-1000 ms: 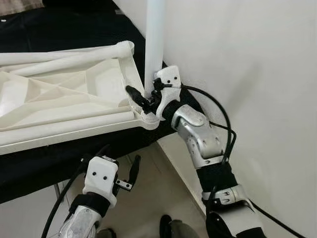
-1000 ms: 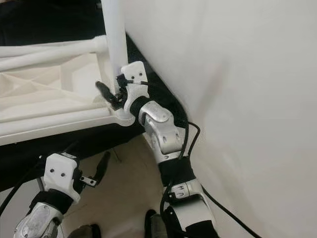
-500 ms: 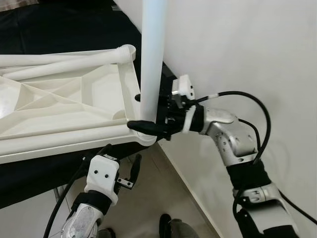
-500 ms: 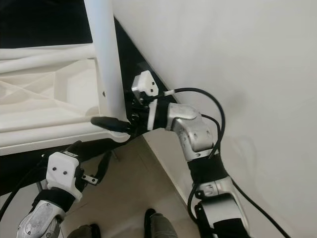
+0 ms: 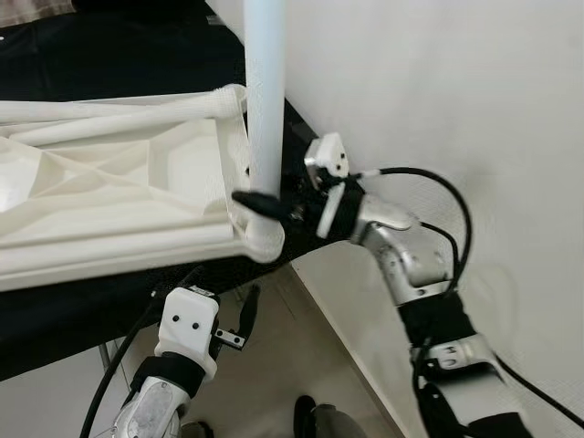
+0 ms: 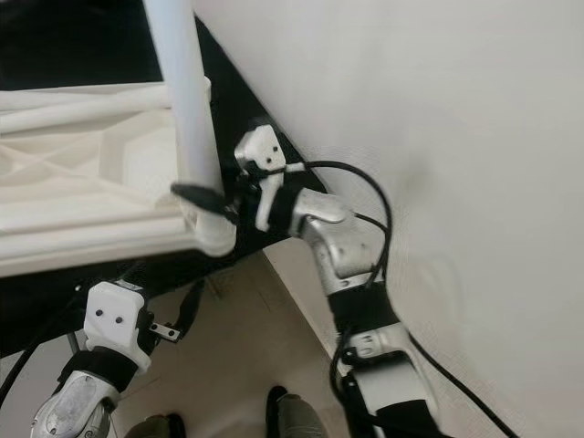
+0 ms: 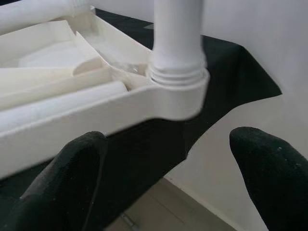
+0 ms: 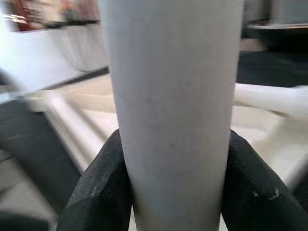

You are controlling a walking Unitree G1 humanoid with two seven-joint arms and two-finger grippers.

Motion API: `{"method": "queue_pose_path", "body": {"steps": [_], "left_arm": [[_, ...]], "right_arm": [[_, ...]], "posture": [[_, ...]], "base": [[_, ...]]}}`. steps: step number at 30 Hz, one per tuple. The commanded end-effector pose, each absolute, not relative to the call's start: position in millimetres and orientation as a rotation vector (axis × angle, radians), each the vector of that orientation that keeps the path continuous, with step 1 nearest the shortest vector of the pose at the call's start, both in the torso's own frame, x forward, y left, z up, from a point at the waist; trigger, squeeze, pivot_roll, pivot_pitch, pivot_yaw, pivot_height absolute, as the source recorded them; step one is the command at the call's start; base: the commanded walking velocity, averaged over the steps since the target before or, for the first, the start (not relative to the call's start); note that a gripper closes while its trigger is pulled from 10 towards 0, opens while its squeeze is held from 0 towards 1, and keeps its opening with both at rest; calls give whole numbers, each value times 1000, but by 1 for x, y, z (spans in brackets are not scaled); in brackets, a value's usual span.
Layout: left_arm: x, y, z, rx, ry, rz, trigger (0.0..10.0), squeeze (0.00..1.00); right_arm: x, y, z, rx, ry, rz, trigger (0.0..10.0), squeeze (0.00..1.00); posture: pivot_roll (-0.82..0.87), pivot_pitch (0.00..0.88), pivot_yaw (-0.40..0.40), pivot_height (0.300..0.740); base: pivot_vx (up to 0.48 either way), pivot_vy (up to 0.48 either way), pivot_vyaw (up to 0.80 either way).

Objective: Building children table

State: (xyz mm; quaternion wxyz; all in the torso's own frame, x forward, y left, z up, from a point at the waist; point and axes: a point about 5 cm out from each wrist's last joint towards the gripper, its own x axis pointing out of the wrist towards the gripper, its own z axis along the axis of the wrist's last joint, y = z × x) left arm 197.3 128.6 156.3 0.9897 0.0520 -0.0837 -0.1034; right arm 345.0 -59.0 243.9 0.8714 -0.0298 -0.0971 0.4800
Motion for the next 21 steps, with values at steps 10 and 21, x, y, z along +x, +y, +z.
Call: {"method": "queue_pose_path", "body": {"steps": [10,21], "left_arm": [[198,130,152,99,-155,-208,10000,0],[200,131,152,104,-159,-206,10000,0]], "right_arm": [[351,-87,206,-163,-57,265,0,0],[355,-53,222,-119,-126,312,0,0]], "posture": [[61,229,-83,740],[63,219,-83,740]], "base": [[0,0,0],[0,0,0]]}}
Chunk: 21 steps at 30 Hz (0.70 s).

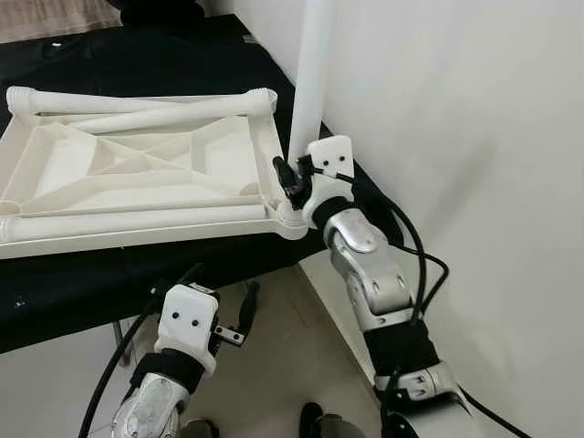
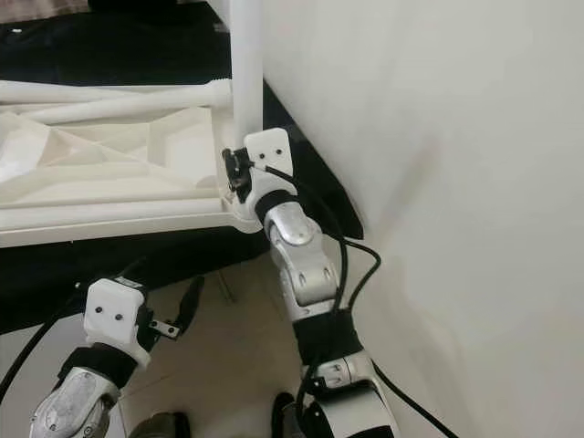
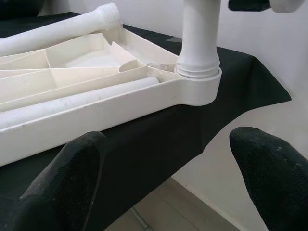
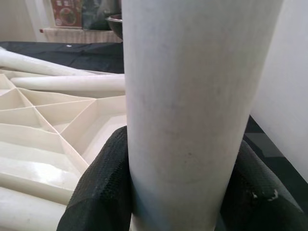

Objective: Building children table

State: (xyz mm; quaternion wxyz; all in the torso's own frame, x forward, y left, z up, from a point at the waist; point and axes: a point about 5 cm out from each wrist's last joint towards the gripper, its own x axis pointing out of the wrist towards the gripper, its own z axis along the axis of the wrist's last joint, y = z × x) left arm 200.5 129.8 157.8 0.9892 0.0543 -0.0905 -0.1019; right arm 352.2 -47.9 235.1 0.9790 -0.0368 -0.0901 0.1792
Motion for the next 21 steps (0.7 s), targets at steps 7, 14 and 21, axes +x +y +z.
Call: {"method": "queue_pose_path", "body": {"steps": [7,14,21], "left_arm": [[199,131,152,104,-160,-204,10000,0],[197,129,154,101,-161,-204,10000,0],[191,128,156,98,-159,-205,10000,0]], "right_arm": [[352,-15,245,53,-185,642,10000,1000],[349,-21,256,80,-211,916,10000,1000],[349,-46,262,-131,-220,1309,10000,0]], "posture": [[69,225,-86,740],[77,236,-89,740],[94,264,-93,740]], "base": [[0,0,0],[0,0,0],[0,0,0]]}}
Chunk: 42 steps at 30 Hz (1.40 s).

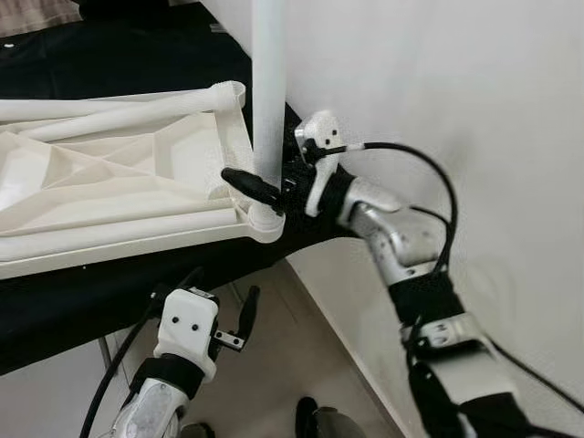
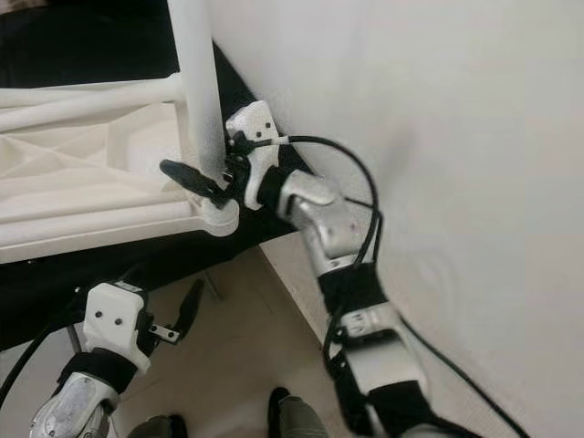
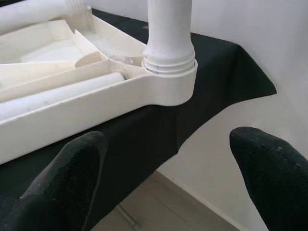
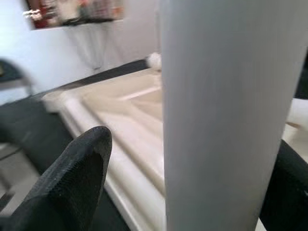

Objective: Building children table

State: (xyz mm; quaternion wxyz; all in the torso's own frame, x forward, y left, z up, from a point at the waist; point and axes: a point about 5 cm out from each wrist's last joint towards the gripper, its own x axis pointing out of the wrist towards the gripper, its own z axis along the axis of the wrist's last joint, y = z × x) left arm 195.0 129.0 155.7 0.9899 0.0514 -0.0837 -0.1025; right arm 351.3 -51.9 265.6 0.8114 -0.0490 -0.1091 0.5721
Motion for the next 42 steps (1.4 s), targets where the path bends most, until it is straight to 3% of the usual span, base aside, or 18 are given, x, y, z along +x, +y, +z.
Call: {"method": "queue_pose_path", "body": {"steps": [1,6,7,9,10,20,24,27,29,30,32,33,34,37,42], "left_arm": [[190,128,156,97,-157,-205,10000,0],[185,128,157,93,-153,-207,10000,0],[184,128,157,93,-150,-205,10000,0],[183,128,158,94,-149,-204,10000,0],[182,128,158,94,-148,-204,10000,0],[180,129,158,94,-141,-205,10000,0],[180,128,157,95,-138,-209,10000,0],[181,128,156,96,-137,-209,10000,0],[181,129,155,98,-134,-208,10000,0],[181,129,155,98,-134,-208,10000,0],[181,130,155,101,-133,-206,10000,0],[181,130,155,101,-133,-206,10000,0],[183,131,155,103,-134,-207,10000,0],[187,131,155,108,-134,-212,10000,0],[192,131,153,112,-139,-214,10000,0]], "right_arm": [[351,-49,263,-137,-212,1342,10000,0],[357,-57,265,-112,-191,1388,10000,0],[360,-58,263,-119,-175,1397,8471,0],[360,-58,263,-123,-169,1405,8471,0],[360,-58,263,-123,-169,1416,0,0],[357,-71,261,-141,-143,1522,0,0],[361,-81,260,-185,-150,1458,0,0],[366,-84,256,-205,-154,1334,0,0],[374,-80,241,-240,-117,1007,0,0],[374,-80,241,-240,-117,1007,0,0],[367,-77,216,-222,-72,593,0,0],[367,-77,216,-222,-72,593,0,0],[348,-67,204,-194,-56,491,0,0],[325,-44,198,-120,-41,455,0,0],[328,-15,212,-62,-90,555,0,0]], "posture": [[96,267,-93,740],[117,284,-94,740],[120,289,-94,740],[121,290,-93,740],[123,293,-93,740],[113,297,-83,740],[109,285,-82,740],[107,280,-84,740],[106,269,-93,740],[106,269,-93,740],[102,267,-86,740],[102,267,-86,740],[104,271,-79,740],[87,256,-71,740],[83,239,-76,740]], "base": [[0,0,0],[0,0,0],[0,0,0],[0,0,0],[0,0,0],[0,0,0],[0,0,0],[0,0,0],[0,0,0],[0,0,0],[0,0,0],[0,0,0],[0,0,0],[0,0,0],[0,0,0]]}}
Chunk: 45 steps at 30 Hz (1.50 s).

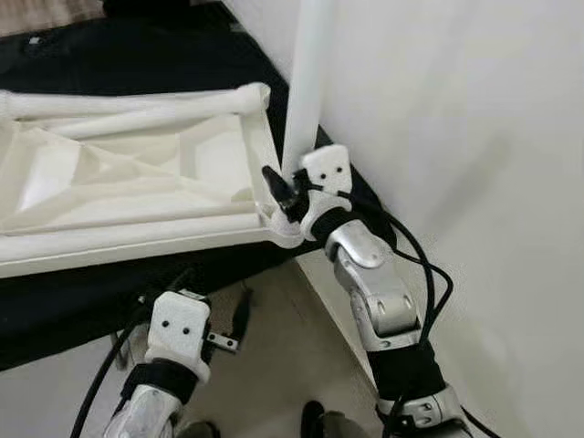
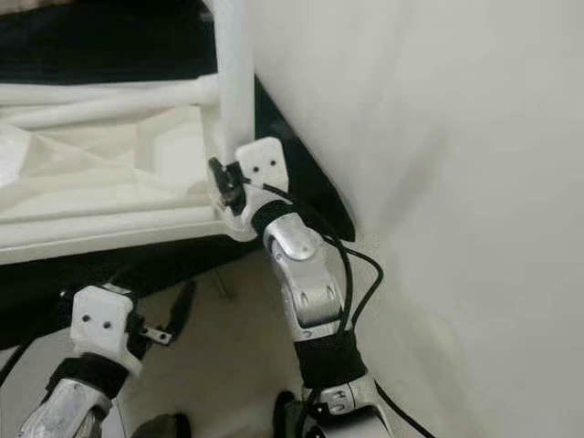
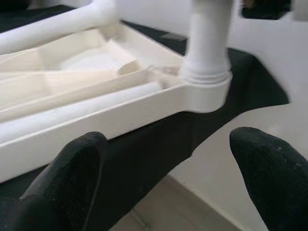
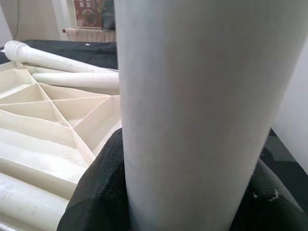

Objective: Building children table

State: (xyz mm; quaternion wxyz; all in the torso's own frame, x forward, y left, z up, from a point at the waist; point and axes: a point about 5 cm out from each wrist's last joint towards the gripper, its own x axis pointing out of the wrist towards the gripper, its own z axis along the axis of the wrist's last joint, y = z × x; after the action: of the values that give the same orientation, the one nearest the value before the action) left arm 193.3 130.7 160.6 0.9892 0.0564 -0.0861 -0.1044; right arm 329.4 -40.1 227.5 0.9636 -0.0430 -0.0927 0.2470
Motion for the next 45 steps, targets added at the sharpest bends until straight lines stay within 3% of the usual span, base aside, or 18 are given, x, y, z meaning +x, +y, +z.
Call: {"method": "queue_pose_path", "body": {"steps": [1,5,6,12,13,14,15,16,22,27,28,30,31,38,44,45], "left_arm": [[193,131,153,112,-142,-212,10000,0],[193,131,153,112,-145,-208,10000,0],[194,131,153,112,-147,-207,10000,0],[195,130,154,109,-151,-207,10000,0],[195,129,154,108,-152,-207,10000,0],[195,129,154,108,-152,-207,10000,0],[195,129,154,107,-153,-208,10000,0],[195,129,154,106,-153,-208,10000,0],[193,129,155,104,-153,-206,10000,0],[191,129,156,105,-152,-206,10000,0],[191,129,156,105,-151,-205,10000,0],[190,129,156,105,-151,-205,10000,0],[190,129,156,105,-151,-204,10000,0],[190,128,156,100,-151,-202,10000,0],[190,127,155,96,-151,-202,10000,0],[190,127,155,96,-150,-202,10000,0]], "right_arm": [[330,-9,219,-39,-120,588,10000,0],[328,-2,231,-4,-164,635,10000,0],[325,2,236,32,-182,707,10000,1000],[320,-11,255,97,-242,989,10000,1000],[324,-20,255,59,-247,1033,10000,859],[324,-20,255,59,-247,1033,10000,859],[327,-27,254,33,-247,1091,10000,110],[330,-34,254,10,-250,1135,10000,0],[339,-59,243,-124,-165,1350,10000,0],[344,-61,243,-113,-152,1376,10000,0],[346,-61,245,-104,-152,1393,4314,0],[347,-61,246,-97,-152,1406,4314,0],[347,-61,247,-90,-153,1437,0,0],[345,-66,246,-85,-149,1533,0,0],[348,-61,240,-83,-173,1354,0,0],[351,-56,236,-72,-183,1224,0,0]], "posture": [[82,237,-81,740],[77,235,-83,740],[75,234,-84,740],[72,235,-84,740],[76,236,-85,740],[76,236,-85,740],[79,239,-85,740],[79,239,-85,740],[88,253,-82,740],[94,260,-81,740],[98,267,-82,740],[98,270,-81,740],[94,273,-82,740],[64,270,-96,740],[56,265,-97,740],[62,262,-101,740]], "base": [[0,0,0],[0,0,0],[0,0,0],[0,0,0],[0,0,0],[0,0,0],[0,0,0],[0,0,0],[0,0,0],[0,0,0],[0,0,0],[0,0,0],[0,0,0],[0,0,0],[0,0,0],[0,0,0]]}}
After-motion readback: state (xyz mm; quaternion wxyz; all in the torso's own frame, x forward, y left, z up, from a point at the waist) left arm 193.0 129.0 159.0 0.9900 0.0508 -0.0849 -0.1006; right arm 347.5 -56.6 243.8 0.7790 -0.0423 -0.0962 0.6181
